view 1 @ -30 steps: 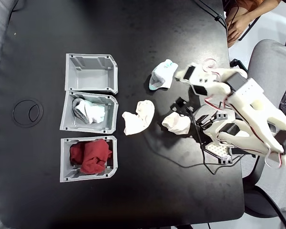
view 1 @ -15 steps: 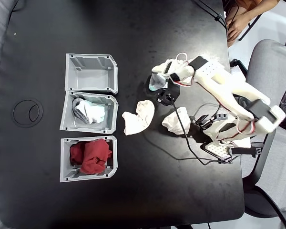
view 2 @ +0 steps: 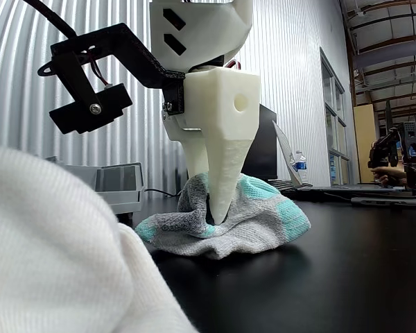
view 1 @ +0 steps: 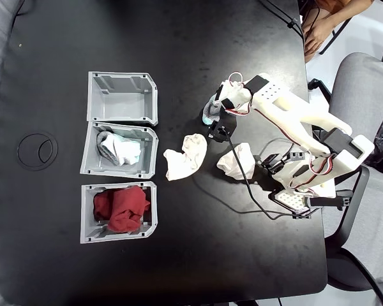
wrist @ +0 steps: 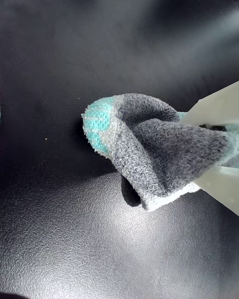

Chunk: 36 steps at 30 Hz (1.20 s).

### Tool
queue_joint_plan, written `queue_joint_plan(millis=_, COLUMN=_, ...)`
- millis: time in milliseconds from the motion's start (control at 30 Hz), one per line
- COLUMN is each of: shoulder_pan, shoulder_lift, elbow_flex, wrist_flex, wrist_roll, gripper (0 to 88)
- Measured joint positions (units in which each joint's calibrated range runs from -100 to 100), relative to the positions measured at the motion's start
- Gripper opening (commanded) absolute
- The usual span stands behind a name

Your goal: Put the sock in the container

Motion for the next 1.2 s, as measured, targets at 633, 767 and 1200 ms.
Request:
queue_joint_plan(millis=633, shoulder_pan=-28.04, shoulder_lift=-25.2, elbow_flex=-4.95, wrist_flex=5.63, wrist_roll=-4.6, gripper=1.4)
queue_joint_plan(millis=767, shoulder_pan=-35.98, shoulder_lift=-23.27, elbow_flex=-10.54, wrist_flex=-0.42, wrist_roll=-5.07, gripper=1.4)
queue_joint_plan(millis=1200, shoulder_pan=-45.08, shoulder_lift=6.2, elbow_flex=-37.03, wrist_flex=-12.28, wrist_roll=-5.23, gripper=1.4)
